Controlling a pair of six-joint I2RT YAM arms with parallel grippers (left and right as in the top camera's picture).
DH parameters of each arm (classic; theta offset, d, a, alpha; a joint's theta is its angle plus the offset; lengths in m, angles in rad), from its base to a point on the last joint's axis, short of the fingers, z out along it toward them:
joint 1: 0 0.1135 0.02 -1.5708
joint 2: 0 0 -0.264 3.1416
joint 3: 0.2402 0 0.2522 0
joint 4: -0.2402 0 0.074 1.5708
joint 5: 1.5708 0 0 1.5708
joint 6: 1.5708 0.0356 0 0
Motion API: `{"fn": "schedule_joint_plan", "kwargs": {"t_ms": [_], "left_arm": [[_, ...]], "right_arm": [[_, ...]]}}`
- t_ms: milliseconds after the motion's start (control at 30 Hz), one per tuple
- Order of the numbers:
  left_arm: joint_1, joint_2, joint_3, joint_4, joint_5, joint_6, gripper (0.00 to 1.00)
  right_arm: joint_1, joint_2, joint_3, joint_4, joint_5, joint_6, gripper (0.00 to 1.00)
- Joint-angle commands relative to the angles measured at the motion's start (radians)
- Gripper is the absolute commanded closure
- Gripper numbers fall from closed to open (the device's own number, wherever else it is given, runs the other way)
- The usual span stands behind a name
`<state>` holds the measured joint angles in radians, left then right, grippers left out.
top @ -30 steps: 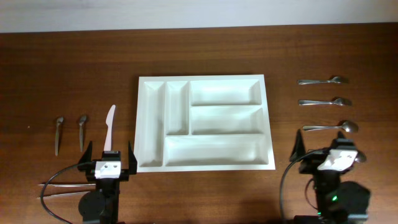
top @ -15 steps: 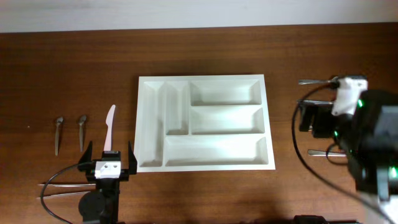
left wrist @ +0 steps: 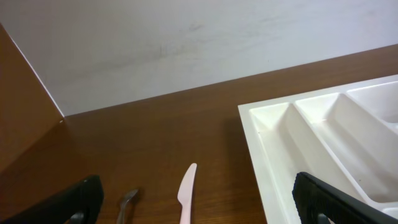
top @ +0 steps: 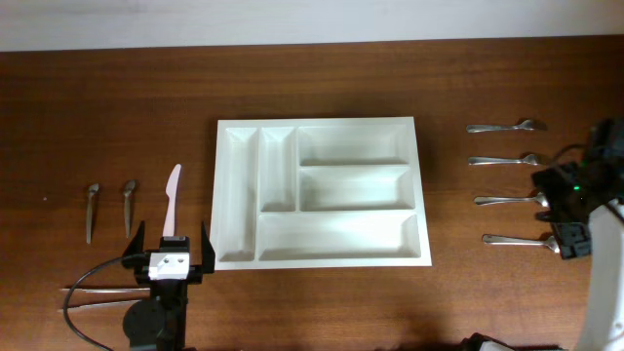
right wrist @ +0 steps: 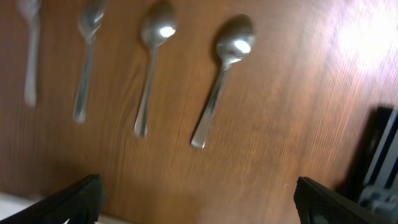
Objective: Pack container
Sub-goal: 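Move the right gripper over the bottom silver spoon on the right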
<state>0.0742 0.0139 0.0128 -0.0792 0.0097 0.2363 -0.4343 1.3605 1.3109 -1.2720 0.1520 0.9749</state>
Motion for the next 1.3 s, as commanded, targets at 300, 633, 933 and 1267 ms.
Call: {"fn": "schedule_joint_plan", "kwargs": {"t_ms": [300, 633, 933, 1267], "left_arm": [[-0.004, -0.008, -0.004, -0.004, -0.006, 0.005, 0.01], [-0.004, -0.008, -0.004, -0.004, -0.006, 0.005, 0.01], [-0.004, -0.008, -0.004, -0.004, -0.006, 0.004, 0.01], [-0.004, -0.008, -0.004, -0.004, -0.006, 0.005, 0.01]], "right_arm": [[-0.097, 0.254, 0.023, 0.002, -0.036, 0.16, 0.01], [-0.097, 0.432, 0.021, 0.109, -0.036, 0.158, 0.01], [-0.103, 0.449, -0.009, 0.166, -0.042, 0.148, 0.01], [-0.15, 0.448, -0.145, 0.241, -0.115, 0.076, 0.01]]}}
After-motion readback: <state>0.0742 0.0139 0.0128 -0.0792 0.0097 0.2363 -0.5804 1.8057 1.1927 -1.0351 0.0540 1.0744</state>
